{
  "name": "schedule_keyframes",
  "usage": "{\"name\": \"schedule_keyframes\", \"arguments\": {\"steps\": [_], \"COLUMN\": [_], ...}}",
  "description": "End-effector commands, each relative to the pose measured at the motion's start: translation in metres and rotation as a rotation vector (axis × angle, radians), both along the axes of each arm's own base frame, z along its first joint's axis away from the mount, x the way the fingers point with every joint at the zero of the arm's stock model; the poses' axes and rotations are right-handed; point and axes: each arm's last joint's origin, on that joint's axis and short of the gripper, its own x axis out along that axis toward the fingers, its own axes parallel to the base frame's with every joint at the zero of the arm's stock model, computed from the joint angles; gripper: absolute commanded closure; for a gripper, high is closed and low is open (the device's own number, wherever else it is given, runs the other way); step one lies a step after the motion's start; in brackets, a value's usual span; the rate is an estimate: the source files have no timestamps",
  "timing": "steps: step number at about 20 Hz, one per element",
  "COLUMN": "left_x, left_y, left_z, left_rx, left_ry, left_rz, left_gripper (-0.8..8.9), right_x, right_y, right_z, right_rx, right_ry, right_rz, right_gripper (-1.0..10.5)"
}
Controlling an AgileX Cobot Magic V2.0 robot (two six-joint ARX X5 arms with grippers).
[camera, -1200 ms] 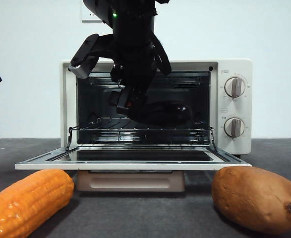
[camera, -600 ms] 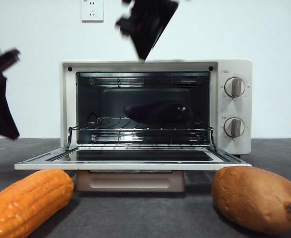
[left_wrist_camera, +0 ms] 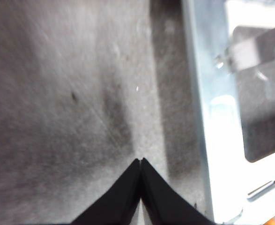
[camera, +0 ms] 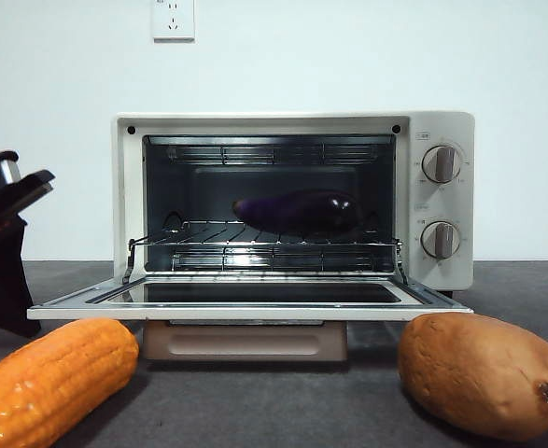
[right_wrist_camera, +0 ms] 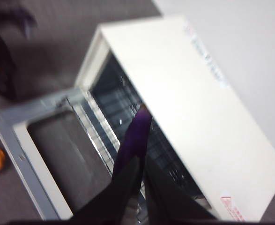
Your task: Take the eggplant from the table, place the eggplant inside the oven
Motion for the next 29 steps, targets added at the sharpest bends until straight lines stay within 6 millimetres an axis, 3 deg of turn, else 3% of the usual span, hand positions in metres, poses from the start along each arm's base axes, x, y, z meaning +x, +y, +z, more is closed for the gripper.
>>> {"name": "schedule_keyframes", "arguments": {"steps": [1, 9, 15, 23, 29], "left_x": [0.003, 0.004, 0.005, 0.013, 0.032], "left_y": [-0.002, -0.006, -0.006, -0.002, 0.001], "left_z": [-0.008, -0.025, -0.029, -0.021, 0.002], "left_rx": [-0.027, -0.185, -0.265, -0.430, -0.539], "left_ry": [0.015, 0.077, 0.079, -0.019, -0.116], "left_rz": [-0.038, -0.147, -0.198, -0.258, -0.306], "left_gripper": [8.08, 8.08, 8.08, 8.08, 8.08], "right_x": [-0.015, -0.037, -0.043, -0.048, -0.053], "right_y": [-0.011, -0.044, -0.056, -0.064, -0.066], "right_z": [0.019, 0.040, 0.044, 0.029, 0.011], "right_rx": [0.118, 0.220, 0.235, 0.159, 0.079], "right_ry": [-0.005, -0.057, -0.065, 0.079, 0.261], "right_rz": [0.005, 0.015, 0.008, -0.014, 0.028], "right_gripper": [9.4, 9.4, 9.4, 9.4, 9.4]}}
